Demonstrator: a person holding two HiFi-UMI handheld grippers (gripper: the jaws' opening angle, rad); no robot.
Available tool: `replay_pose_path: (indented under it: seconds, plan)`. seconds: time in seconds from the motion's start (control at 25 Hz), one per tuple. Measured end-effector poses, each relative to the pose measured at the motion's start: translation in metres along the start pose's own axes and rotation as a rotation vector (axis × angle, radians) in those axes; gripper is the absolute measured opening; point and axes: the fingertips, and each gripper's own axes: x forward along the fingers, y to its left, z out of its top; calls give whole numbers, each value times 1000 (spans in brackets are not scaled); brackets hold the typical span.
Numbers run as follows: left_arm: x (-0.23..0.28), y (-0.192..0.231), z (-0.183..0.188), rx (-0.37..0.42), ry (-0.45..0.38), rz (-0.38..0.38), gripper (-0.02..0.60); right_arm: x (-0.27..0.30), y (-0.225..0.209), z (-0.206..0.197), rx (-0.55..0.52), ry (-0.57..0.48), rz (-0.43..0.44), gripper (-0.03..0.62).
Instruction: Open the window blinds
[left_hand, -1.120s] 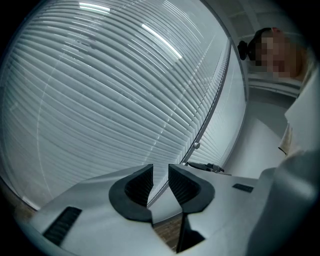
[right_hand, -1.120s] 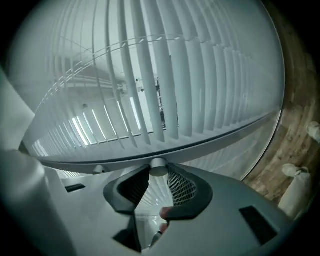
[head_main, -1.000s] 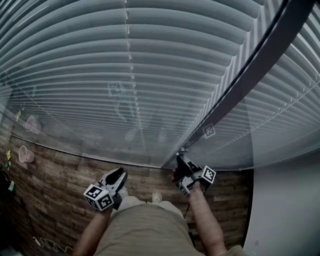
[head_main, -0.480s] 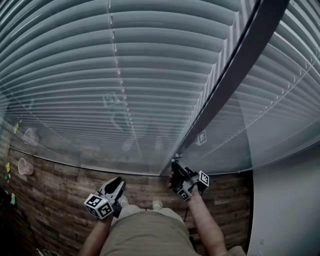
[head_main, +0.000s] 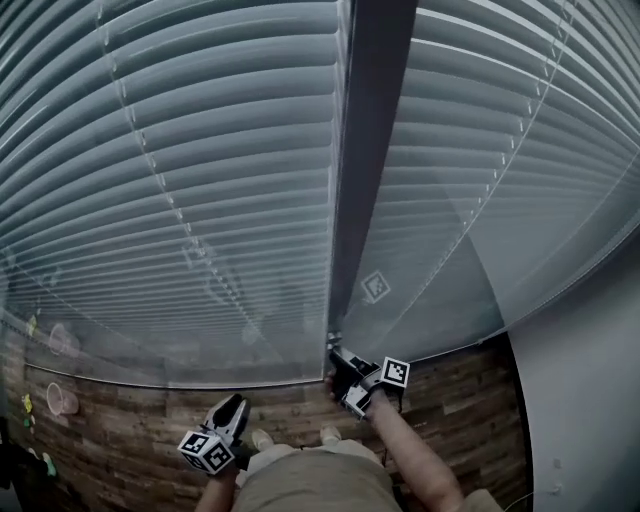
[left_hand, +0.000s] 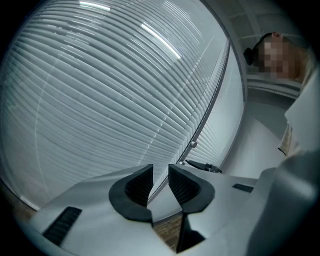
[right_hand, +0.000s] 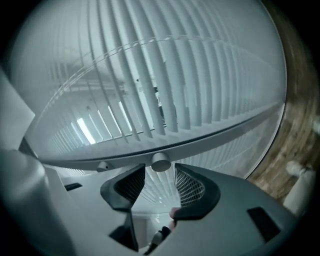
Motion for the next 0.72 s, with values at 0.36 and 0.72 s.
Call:
replay_pose_path:
  seconds: [0.36, 0.72]
  plan:
    - [1, -3, -14, -9, 19, 4, 107, -8, -2, -3, -948, 67, -470, 205]
    - [5, -10, 2, 16, 11, 0, 106, 2, 21, 0, -842, -3, -389, 143]
